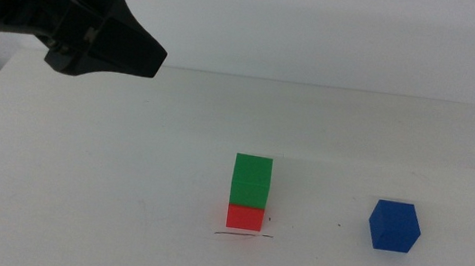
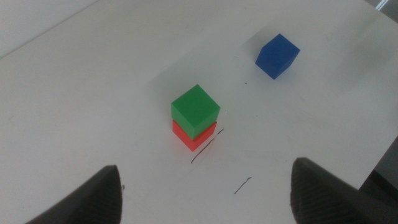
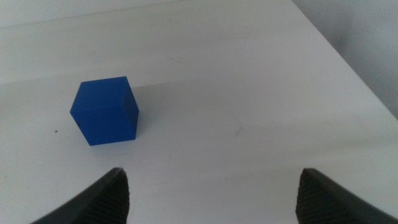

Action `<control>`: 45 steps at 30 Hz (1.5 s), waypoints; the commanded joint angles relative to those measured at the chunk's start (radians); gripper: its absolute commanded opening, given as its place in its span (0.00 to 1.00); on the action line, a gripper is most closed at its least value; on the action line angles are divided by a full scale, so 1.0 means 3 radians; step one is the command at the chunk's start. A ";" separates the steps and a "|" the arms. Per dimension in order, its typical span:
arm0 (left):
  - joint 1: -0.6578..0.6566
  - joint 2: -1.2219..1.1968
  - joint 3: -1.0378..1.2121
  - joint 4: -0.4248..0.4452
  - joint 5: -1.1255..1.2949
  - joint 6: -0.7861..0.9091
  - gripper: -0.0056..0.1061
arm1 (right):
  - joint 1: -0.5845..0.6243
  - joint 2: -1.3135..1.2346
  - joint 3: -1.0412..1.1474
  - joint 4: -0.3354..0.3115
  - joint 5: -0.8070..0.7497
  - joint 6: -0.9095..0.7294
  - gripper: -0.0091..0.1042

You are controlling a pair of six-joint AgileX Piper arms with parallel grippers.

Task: Stack red cubes first, then green, then blue cubes in a specific spot.

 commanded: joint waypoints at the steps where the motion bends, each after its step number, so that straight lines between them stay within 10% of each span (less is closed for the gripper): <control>1: -0.0021 -0.0064 -0.0075 -0.0113 -0.0154 -0.0040 0.87 | 0.0008 -0.0026 -0.0138 0.0038 -0.0249 -0.0018 0.77; 14: -0.0021 -0.0064 -0.0075 -0.0113 -0.0154 -0.0040 0.87 | 0.0009 0.1218 -0.1681 0.0194 -0.0132 -0.0018 0.77; 34: -0.0021 -0.0064 -0.0075 -0.0113 -0.0154 -0.0040 0.87 | 0.0834 0.3595 -0.4399 -0.0147 0.2703 0.0503 0.77; 45: -0.0021 -0.0064 -0.0075 -0.0113 -0.0154 -0.0040 0.87 | 0.0979 0.4311 -0.4613 -0.0205 0.2800 0.0623 0.77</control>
